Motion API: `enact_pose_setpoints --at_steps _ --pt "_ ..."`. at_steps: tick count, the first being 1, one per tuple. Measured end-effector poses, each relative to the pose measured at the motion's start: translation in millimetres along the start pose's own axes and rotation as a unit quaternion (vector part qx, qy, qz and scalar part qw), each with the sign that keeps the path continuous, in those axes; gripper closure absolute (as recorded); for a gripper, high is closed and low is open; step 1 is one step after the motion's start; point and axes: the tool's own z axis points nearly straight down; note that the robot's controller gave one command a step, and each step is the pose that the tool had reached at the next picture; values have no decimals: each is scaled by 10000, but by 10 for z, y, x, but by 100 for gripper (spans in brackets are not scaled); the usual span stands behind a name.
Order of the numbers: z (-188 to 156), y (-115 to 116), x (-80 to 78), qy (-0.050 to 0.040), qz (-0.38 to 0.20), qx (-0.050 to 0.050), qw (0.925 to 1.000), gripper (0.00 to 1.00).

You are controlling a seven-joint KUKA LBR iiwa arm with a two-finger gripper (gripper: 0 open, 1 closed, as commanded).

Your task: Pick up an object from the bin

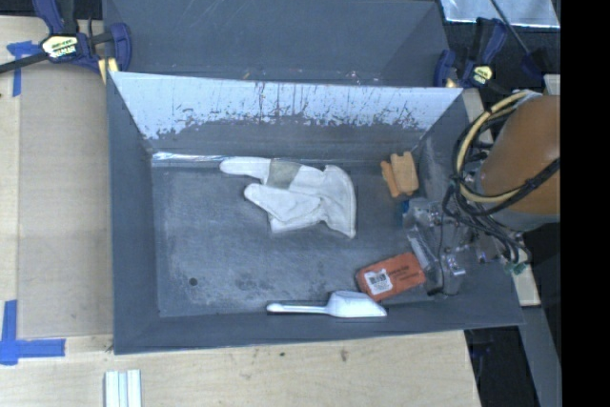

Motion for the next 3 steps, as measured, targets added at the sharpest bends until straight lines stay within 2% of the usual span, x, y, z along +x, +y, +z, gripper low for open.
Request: enact_pose_setpoints --at_steps 1,2,3 --pt "661 17 -15 -29 -467 4 9989 0" --pt "637 -4 -29 -11 -627 4 9980 100" --pt "637 -6 -32 -10 -650 3 9979 100"
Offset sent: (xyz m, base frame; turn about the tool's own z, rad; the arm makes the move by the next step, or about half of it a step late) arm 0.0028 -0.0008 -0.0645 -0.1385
